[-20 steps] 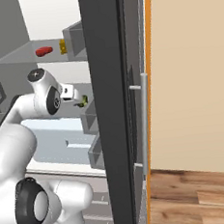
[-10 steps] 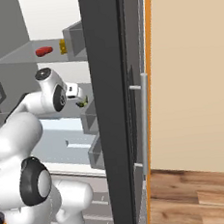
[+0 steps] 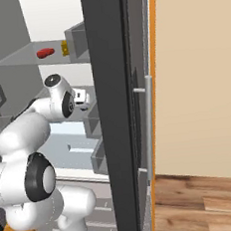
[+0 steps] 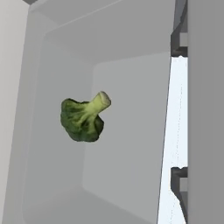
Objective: Take the cheese, steak, and broccoli from the fridge and place them on the plate on the dining counter to create an appetizer plate.
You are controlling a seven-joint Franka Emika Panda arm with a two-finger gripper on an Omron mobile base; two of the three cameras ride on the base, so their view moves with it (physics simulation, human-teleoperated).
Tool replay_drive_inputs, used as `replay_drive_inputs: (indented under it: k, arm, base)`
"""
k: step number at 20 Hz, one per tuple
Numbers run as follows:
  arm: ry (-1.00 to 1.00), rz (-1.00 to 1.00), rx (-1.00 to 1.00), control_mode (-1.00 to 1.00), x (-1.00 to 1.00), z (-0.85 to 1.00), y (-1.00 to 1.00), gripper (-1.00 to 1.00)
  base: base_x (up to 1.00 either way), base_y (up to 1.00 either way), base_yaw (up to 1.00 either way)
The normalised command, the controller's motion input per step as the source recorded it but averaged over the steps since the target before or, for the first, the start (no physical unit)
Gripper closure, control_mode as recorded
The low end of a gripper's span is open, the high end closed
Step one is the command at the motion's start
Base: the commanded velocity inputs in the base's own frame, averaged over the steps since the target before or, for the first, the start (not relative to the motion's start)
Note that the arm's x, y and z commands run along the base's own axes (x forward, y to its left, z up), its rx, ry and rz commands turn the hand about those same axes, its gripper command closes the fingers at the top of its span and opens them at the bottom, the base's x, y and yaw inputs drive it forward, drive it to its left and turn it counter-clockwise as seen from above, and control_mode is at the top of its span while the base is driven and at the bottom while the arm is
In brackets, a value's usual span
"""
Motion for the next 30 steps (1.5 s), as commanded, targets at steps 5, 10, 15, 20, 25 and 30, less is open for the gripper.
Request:
replay_drive_inputs:
  k: [5,10,15,20,25,30]
  arm:
    - [0.0,0.03,0.0,-1.0,0.27,-0.17,-0.11,-1.0]
    - [0.0,0.05,0.0,-1.0,0.37,-0.16,-0.06,-1.0]
    - [0.0,0.06,0.0,-1.0,0.43,-0.15,0.0,-1.0]
    - [0.01,0.05,0.0,-1.0,0.42,-0.11,0.0,-1.0]
    - [0.01,0.05,0.0,-1.0,0.42,-0.14,0.0,-1.0]
    - [0.02,0.05,0.0,-1.0,0.4,-0.21,0.0,-1.0]
  base:
    - [0.0,0.0,0.0]
    - [0.0,0.0,0.0]
    - [0.0,0.0,0.0]
    - [0.0,0.0,0.0]
    - [0.0,0.0,0.0]
    - [0.0,0.0,0.0]
